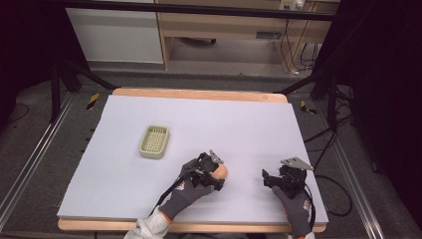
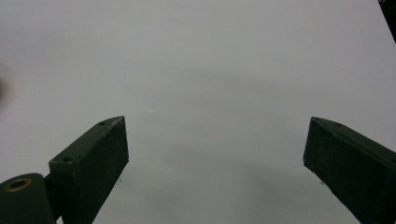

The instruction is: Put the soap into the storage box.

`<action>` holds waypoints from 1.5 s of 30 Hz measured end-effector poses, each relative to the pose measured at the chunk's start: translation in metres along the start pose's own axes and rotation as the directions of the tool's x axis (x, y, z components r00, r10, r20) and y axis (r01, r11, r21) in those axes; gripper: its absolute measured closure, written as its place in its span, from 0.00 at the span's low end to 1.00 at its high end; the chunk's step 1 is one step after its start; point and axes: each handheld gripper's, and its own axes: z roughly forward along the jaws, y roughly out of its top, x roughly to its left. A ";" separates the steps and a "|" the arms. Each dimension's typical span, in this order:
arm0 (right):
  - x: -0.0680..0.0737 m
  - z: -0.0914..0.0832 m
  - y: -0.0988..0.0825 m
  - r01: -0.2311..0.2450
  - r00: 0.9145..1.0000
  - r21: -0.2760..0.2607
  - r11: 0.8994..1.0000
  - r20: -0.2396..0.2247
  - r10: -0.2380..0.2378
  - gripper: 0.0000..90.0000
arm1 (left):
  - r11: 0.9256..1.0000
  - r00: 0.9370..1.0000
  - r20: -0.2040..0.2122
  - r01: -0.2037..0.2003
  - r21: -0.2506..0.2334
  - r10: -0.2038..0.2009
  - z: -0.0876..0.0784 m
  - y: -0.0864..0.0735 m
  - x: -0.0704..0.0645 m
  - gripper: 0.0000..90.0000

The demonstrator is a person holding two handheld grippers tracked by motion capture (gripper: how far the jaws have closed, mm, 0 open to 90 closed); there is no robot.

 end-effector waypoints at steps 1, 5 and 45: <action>0.000 0.000 0.000 0.000 1.000 0.000 1.000 0.000 0.000 0.08 | 1.000 1.000 -0.002 -0.001 0.001 0.001 0.000 0.000 0.000 0.33; 0.000 0.000 0.000 -0.005 1.000 0.001 1.000 0.001 0.005 0.08 | 1.000 1.000 -0.005 0.001 0.002 -0.001 0.000 0.001 -0.001 0.34; -0.001 -0.001 0.000 -0.013 1.000 -0.003 1.000 0.005 0.013 0.07 | 0.997 1.000 -0.016 -0.009 -0.079 0.008 -0.060 -0.001 0.011 0.35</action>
